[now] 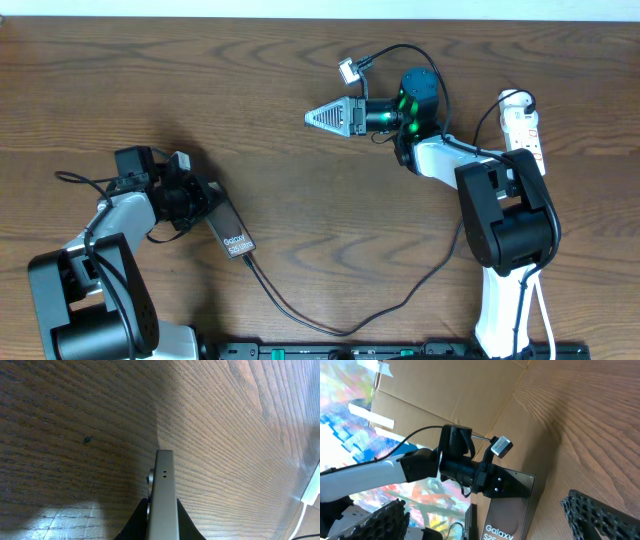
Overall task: Plug charger to phone and switch on socket
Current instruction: 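Lower the phone with the left gripper toward the table, then lay the phone flat on the table and open the left gripper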
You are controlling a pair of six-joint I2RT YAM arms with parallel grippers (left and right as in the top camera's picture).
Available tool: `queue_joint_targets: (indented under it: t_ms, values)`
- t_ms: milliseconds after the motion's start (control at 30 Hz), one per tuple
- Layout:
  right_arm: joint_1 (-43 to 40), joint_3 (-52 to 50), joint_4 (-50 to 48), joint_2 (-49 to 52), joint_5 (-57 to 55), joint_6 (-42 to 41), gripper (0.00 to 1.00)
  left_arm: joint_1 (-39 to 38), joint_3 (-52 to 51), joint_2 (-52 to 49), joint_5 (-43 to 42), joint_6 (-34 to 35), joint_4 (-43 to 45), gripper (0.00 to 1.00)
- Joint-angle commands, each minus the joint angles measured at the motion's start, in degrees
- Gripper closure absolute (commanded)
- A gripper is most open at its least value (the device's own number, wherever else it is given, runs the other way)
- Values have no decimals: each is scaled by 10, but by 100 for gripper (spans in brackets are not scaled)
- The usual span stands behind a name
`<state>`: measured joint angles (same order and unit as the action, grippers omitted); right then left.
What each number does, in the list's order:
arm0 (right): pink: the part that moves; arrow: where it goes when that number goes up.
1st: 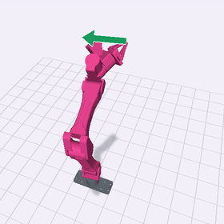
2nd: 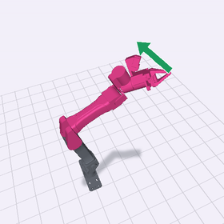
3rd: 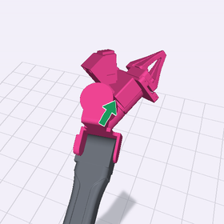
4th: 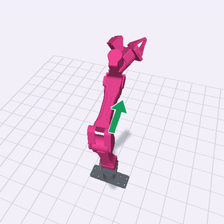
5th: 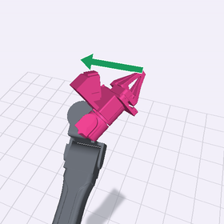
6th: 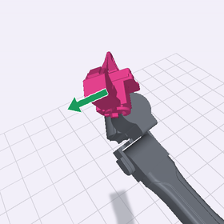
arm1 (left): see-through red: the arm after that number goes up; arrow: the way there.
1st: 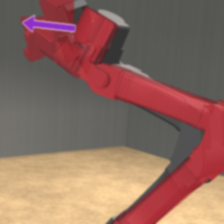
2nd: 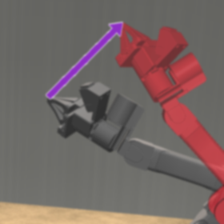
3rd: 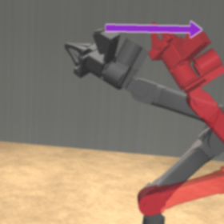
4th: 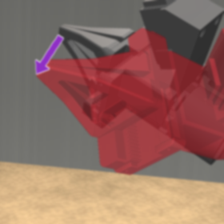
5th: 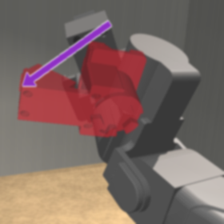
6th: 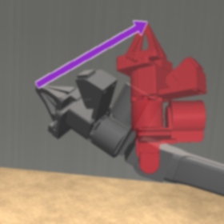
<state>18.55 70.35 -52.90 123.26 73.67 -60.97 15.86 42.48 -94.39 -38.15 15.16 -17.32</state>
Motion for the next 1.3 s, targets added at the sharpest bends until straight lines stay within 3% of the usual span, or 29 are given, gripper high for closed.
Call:
queue_joint_targets:
  t_ms: [0,967,1267]
  values:
    - [3,6,0,-4,0,11,1,-2,-1,0,3,-5,0,93]
    - [3,6,34,-4,-1,32,1,-2,-66,0,35,-5,22,92]
    - [3,6,35,-4,-3,32,1,-2,-66,0,32,-3,13,69]
